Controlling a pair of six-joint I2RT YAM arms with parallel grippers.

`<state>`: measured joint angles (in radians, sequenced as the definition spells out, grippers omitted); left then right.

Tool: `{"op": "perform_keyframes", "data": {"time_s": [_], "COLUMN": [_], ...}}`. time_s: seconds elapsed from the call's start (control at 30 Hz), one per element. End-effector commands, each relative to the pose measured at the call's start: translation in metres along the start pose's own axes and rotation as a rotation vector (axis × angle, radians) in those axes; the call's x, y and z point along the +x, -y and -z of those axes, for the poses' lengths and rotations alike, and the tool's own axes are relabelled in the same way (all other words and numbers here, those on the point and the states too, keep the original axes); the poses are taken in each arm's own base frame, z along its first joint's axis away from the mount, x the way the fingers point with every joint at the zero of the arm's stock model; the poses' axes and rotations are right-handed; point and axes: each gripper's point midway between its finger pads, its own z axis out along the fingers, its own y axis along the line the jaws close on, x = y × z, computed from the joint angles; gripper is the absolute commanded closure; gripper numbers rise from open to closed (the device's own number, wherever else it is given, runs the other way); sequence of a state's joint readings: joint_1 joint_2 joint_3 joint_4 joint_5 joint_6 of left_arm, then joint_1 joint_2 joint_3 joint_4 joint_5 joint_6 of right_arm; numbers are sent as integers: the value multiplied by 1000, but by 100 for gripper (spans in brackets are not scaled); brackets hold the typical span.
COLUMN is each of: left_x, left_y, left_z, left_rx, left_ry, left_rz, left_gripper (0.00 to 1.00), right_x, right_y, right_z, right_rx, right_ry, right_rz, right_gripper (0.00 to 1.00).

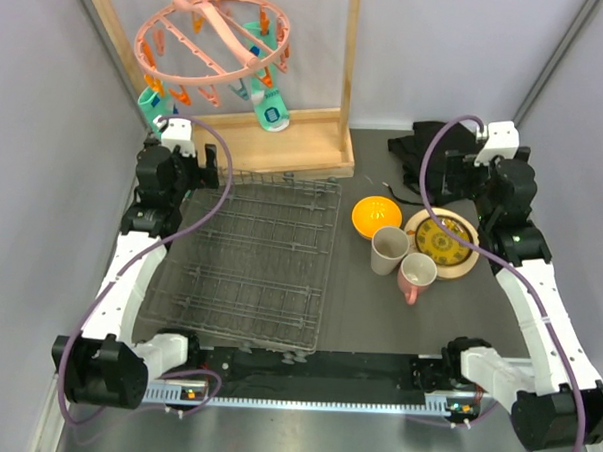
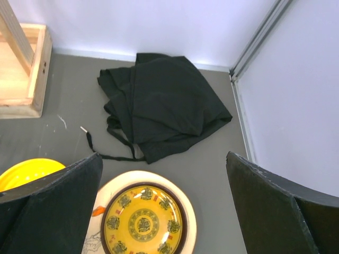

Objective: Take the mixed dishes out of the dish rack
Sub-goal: Reset both arms

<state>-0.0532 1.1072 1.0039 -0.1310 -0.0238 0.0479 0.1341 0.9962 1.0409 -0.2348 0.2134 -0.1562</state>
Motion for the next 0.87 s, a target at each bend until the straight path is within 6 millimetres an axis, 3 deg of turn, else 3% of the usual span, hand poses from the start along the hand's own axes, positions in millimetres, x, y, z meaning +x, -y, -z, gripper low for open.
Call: {"op": "perform_keyframes", "data": {"time_s": [0.0, 0.3, 0.83], "left_x": [-24, -21, -22], "left_y": [-3, 1, 2], "left_z": [-3, -4, -6], "left_rx": [-9, 8, 12], "left_ry": [82, 83, 92], "left_rz": [3, 24, 30], "left_gripper": [1, 1, 1], "right_x": [-24, -14, -16], "right_y": [14, 11, 9], "right_z": [12, 10, 9], "right_rx": [51, 41, 30], "right_ry": [102, 84, 89], "right_rz": [-26, -26, -24], "right_gripper": [1, 1, 1]}}
